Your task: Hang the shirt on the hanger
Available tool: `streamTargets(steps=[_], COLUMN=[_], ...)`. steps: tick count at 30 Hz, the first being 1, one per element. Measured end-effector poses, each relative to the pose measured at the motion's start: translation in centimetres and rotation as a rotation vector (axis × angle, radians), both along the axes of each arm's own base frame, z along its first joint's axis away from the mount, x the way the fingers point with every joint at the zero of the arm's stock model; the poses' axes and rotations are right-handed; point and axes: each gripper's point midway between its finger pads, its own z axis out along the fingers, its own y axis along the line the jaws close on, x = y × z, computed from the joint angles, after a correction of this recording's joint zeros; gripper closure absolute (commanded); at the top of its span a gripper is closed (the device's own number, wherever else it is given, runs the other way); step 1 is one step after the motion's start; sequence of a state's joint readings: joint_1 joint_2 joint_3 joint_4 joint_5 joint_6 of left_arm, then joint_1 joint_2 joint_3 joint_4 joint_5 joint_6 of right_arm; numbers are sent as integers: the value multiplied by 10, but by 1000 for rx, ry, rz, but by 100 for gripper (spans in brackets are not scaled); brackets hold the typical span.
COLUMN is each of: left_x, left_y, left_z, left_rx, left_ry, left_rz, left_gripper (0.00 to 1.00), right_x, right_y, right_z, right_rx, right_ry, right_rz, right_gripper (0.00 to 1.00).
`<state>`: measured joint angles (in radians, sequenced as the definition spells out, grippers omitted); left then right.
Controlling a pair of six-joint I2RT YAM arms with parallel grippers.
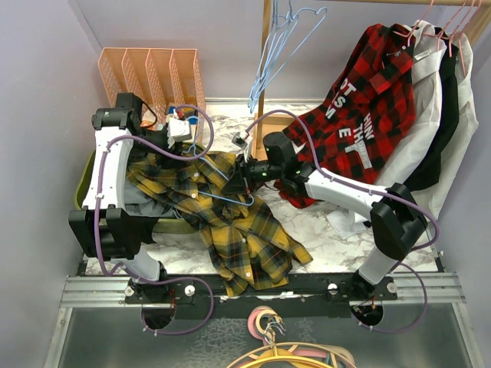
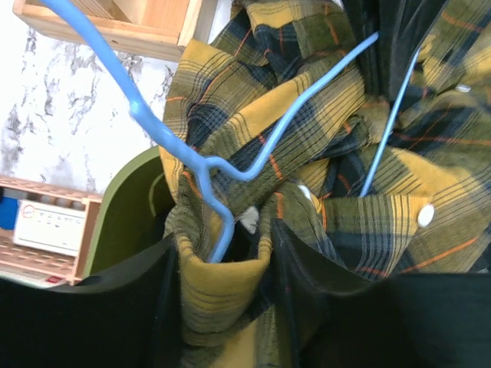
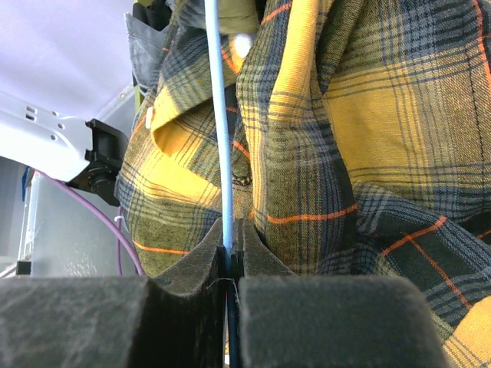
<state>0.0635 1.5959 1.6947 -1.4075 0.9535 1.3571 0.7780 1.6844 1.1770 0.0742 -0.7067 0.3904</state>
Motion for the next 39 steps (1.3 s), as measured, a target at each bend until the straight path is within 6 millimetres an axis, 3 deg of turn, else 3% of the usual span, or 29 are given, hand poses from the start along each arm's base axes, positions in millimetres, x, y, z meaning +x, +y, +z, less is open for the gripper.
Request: streamTargets(steps=[3,6,14,15,16,19,20,21,26,31,35,39], left_x=[1,-1,-6,-7,-7,-10,-12,-16,-39,-50,-52,-56], left_y=[1,4,8,8,8,7,6,4,-5,-9,-8,-7], left_z=[-3,-7,-3,-1,2,13,20,27,60,71,74,82], left_rx=[11,24,63,62,59,45,38,27,-34,-68,-78,-79], left_ry=[-7,-7,-47,-47,-49,-65,-80,-101,-167,-147,-128,-125], left_rz=[-5,-3,7,15,25,60,68,75,79,114,148,179], left_gripper=[64,100,100,100,100,100,100,100,100,100,100,100], right_x=[1,1,5,6,6,8,10,10,9,2,-10,-25], right_y=[0,1,0,0,0,-4,-6,-8,-18,-50,-91,-138], right_z=[2,4,6,8,12,31,39,51,104,143,147,121], right_rx=[2,3,1,4,8,35,49,68,143,194,215,228], right_ry=[-5,-7,-17,-20,-24,-49,-66,-78,-180,-279,-319,-323], right_rz=[1,0,-25,-29,-34,-72,-83,-95,-146,-248,-361,-491], right_gripper=[99,99,97,90,75,20,7,0,1,1,1,1])
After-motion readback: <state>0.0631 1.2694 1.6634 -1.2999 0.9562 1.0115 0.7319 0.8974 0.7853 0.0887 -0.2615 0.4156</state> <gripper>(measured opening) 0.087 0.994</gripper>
